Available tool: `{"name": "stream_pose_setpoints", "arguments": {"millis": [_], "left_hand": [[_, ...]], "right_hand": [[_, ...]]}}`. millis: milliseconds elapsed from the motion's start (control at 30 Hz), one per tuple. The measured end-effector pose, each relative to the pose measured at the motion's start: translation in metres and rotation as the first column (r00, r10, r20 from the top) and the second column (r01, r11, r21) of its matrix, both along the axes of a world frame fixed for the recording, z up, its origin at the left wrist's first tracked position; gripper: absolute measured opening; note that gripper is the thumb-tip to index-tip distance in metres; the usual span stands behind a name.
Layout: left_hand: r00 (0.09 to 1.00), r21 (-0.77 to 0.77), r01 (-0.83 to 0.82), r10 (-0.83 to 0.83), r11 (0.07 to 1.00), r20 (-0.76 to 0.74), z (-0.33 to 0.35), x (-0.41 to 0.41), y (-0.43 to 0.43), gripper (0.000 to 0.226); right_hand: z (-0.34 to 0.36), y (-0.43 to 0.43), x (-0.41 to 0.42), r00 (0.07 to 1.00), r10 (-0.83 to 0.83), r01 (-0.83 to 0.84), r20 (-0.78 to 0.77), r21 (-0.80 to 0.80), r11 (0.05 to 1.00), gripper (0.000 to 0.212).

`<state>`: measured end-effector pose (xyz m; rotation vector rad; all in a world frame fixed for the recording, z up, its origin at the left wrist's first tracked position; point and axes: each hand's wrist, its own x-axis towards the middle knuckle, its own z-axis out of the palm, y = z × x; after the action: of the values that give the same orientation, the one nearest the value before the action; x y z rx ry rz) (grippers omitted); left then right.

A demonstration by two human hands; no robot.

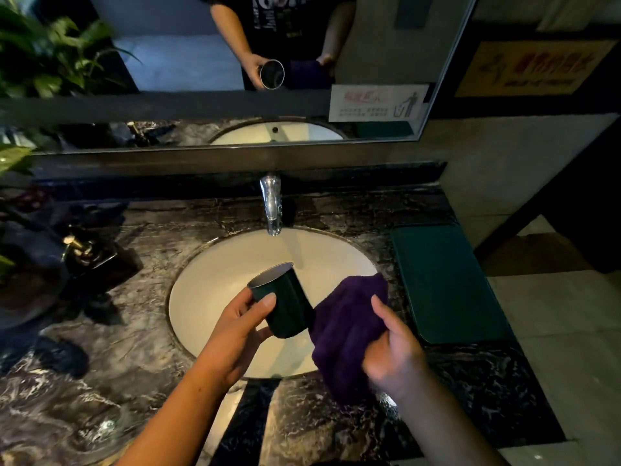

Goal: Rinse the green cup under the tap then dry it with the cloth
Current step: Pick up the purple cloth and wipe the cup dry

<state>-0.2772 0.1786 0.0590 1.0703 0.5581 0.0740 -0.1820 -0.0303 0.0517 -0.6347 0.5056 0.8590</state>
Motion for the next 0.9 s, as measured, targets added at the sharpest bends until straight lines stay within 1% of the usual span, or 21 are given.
{"name": "stream_pose_setpoints", "arguments": {"millis": [33, 67, 100, 133, 167, 233, 300, 367, 400, 433, 500, 533, 600, 633, 700, 800, 900], "left_hand": [[1.000, 0.001, -0.010, 0.010, 1.000, 0.016, 0.004, 0.002, 0.001, 0.047], [1.000, 0.005, -0.018, 0.017, 1.000, 0.026, 0.007, 0.003, 0.002, 0.057], [0.999, 0.005, -0.015, 0.015, 1.000, 0.034, 0.009, 0.004, 0.004, 0.069], [0.999, 0.000, -0.010, 0.010, 1.000, 0.051, 0.013, 0.005, 0.005, 0.075], [0.998, -0.002, -0.003, 0.004, 1.000, 0.070, 0.016, 0.006, 0.006, 0.071], [0.995, -0.008, 0.012, -0.011, 1.000, 0.095, 0.021, 0.007, 0.005, 0.052], [0.995, -0.041, 0.001, 0.003, 0.999, 0.096, 0.027, 0.008, 0.004, 0.054], [0.997, -0.085, -0.029, 0.035, 0.996, 0.071, 0.033, 0.011, 0.003, 0.072], [0.997, -0.105, -0.058, 0.063, 0.993, 0.053, 0.038, 0.012, 0.002, 0.077], [0.995, -0.132, -0.089, 0.094, 0.987, 0.033, 0.042, 0.012, 0.001, 0.074], [0.992, -0.198, -0.122, 0.126, 0.973, 0.006, 0.050, 0.015, 0.000, 0.058], [0.991, -0.230, -0.130, 0.132, 0.964, -0.007, 0.053, 0.015, -0.001, 0.055], [0.988, -0.282, -0.147, 0.151, 0.948, -0.007, 0.057, 0.015, 0.001, 0.056], [0.986, -0.306, -0.158, 0.165, 0.939, -0.002, 0.058, 0.014, 0.002, 0.057], [0.983, -0.318, -0.173, 0.185, 0.932, 0.010, 0.064, 0.014, 0.002, 0.055], [0.988, -0.268, -0.139, 0.152, 0.953, 0.029, 0.072, 0.019, -0.002, 0.053], [0.990, -0.135, -0.139, 0.143, 0.981, 0.016, 0.079, 0.026, -0.007, 0.054]], "right_hand": [[0.003, 0.002, 0.002, 0.999, 0.023, -0.024, 0.028, 0.011, 1.000, 0.092], [0.007, 0.005, 0.004, 0.997, 0.047, -0.047, 0.059, -0.002, 0.999, 0.084], [0.010, 0.008, 0.006, 0.995, 0.059, -0.058, 0.076, -0.020, 0.998, 0.070], [0.014, 0.010, 0.007, 0.994, 0.070, -0.068, 0.081, -0.026, 0.997, 0.060], [0.017, 0.012, 0.009, 0.994, 0.073, -0.071, 0.076, -0.029, 0.997, 0.055], [0.021, 0.015, 0.011, 0.996, 0.057, -0.054, 0.070, -0.037, 0.998, 0.051], [0.028, 0.020, 0.012, 0.995, 0.032, -0.029, 0.097, -0.032, 0.999, 0.049], [0.038, 0.025, 0.016, 0.990, 0.014, -0.010, 0.143, -0.025, 1.000, 0.047], [0.043, 0.028, 0.018, 0.985, 0.012, -0.008, 0.169, -0.026, 1.000, 0.045], [0.049, 0.030, 0.019, 0.981, 0.010, -0.005, 0.196, -0.022, 1.000, 0.044], [0.059, 0.037, 0.023, 0.963, -0.002, 0.011, 0.270, -0.031, 0.999, 0.046], [0.063, 0.040, 0.024, 0.945, -0.011, 0.030, 0.327, -0.053, 0.998, 0.046], [0.072, 0.046, 0.027, 0.888, -0.013, 0.079, 0.459, -0.126, 0.989, 0.036], [0.078, 0.049, 0.028, 0.854, 0.001, 0.099, 0.520, -0.164, 0.981, 0.030], [0.087, 0.055, 0.029, 0.781, 0.045, 0.121, 0.623, -0.221, 0.968, 0.027], [0.092, 0.067, 0.025, 0.665, 0.147, 0.091, 0.732, -0.275, 0.957, 0.031], [0.093, 0.079, 0.017, 0.547, 0.279, 0.039, 0.789, -0.357, 0.933, 0.023]]}}
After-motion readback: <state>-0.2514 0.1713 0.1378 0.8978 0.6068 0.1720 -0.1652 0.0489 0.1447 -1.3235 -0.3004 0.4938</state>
